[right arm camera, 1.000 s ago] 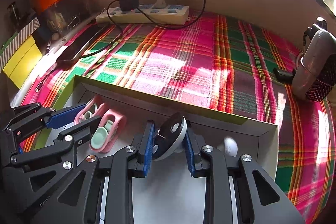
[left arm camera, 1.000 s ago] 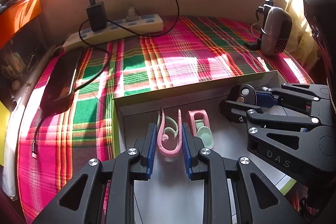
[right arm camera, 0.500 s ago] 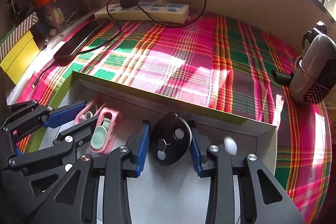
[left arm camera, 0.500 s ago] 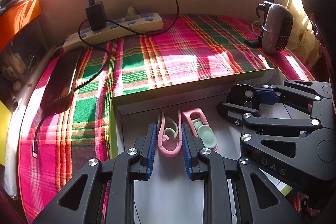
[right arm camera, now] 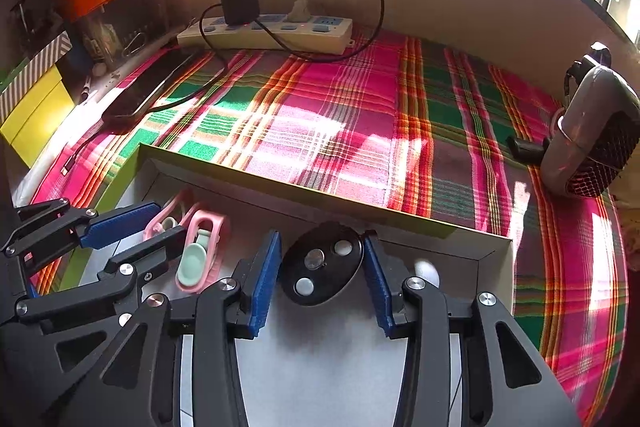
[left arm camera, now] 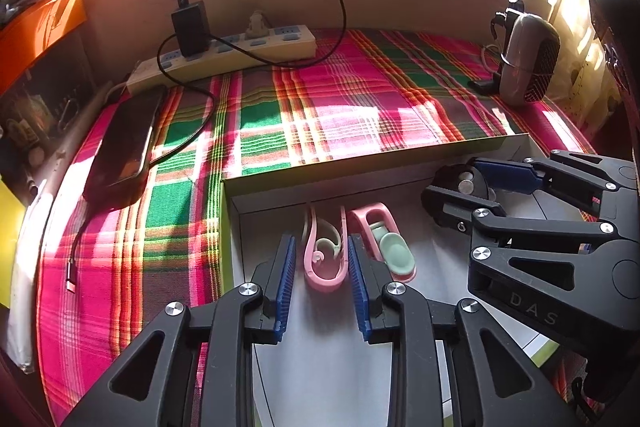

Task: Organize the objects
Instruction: 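Open right gripper releasing fob while left gripper releases pink hook in tray, then withdraw both open grippers from the tray toward the remaining items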

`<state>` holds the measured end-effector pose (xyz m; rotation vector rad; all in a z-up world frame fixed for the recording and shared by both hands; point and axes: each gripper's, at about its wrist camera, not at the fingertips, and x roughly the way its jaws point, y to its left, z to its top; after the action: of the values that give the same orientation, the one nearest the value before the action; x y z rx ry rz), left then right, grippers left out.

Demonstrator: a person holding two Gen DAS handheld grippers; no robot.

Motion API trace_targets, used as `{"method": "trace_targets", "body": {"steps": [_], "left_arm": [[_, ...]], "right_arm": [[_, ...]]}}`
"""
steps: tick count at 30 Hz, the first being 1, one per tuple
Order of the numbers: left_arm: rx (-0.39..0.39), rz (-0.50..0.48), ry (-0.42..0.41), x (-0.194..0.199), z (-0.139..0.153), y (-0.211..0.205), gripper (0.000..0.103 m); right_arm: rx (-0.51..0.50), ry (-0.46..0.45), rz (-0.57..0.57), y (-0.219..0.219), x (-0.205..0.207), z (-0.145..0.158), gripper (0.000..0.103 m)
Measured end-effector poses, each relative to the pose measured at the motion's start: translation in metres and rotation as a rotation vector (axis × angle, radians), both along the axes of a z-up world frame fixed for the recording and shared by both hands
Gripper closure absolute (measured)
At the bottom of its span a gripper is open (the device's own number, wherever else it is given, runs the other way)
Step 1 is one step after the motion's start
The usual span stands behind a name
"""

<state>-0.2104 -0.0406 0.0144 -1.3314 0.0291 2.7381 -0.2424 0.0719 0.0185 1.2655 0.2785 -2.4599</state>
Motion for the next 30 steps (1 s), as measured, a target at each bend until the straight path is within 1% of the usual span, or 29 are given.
{"method": "trace_targets", "body": {"steps": [1,3,12,16,22,26,30], "left_arm": [[0.002,0.002,0.003,0.001,0.001,0.0,0.078],[0.002,0.004,0.014,0.005,0.005,-0.001,0.078],[0.001,0.007,0.049,0.027,0.022,-0.002,0.078],[-0.013,0.016,0.077,0.04,0.029,0.0,0.078],[-0.004,0.009,0.098,0.062,0.038,0.005,0.078],[-0.016,0.013,0.124,0.08,0.045,0.009,0.078],[-0.001,0.016,0.145,0.098,0.049,0.012,0.077]], "right_arm": [[0.0,0.004,0.001,0.0,0.001,0.001,0.055],[0.003,0.013,0.0,0.0,0.004,0.004,0.051],[-0.018,0.05,-0.022,0.005,0.023,0.018,0.051],[-0.036,0.064,-0.034,0.01,0.035,0.024,0.051],[-0.063,0.096,-0.054,0.018,0.058,0.035,0.051],[-0.069,0.119,-0.06,0.021,0.077,0.042,0.051],[-0.097,0.129,-0.077,0.027,0.095,0.045,0.051]]}}
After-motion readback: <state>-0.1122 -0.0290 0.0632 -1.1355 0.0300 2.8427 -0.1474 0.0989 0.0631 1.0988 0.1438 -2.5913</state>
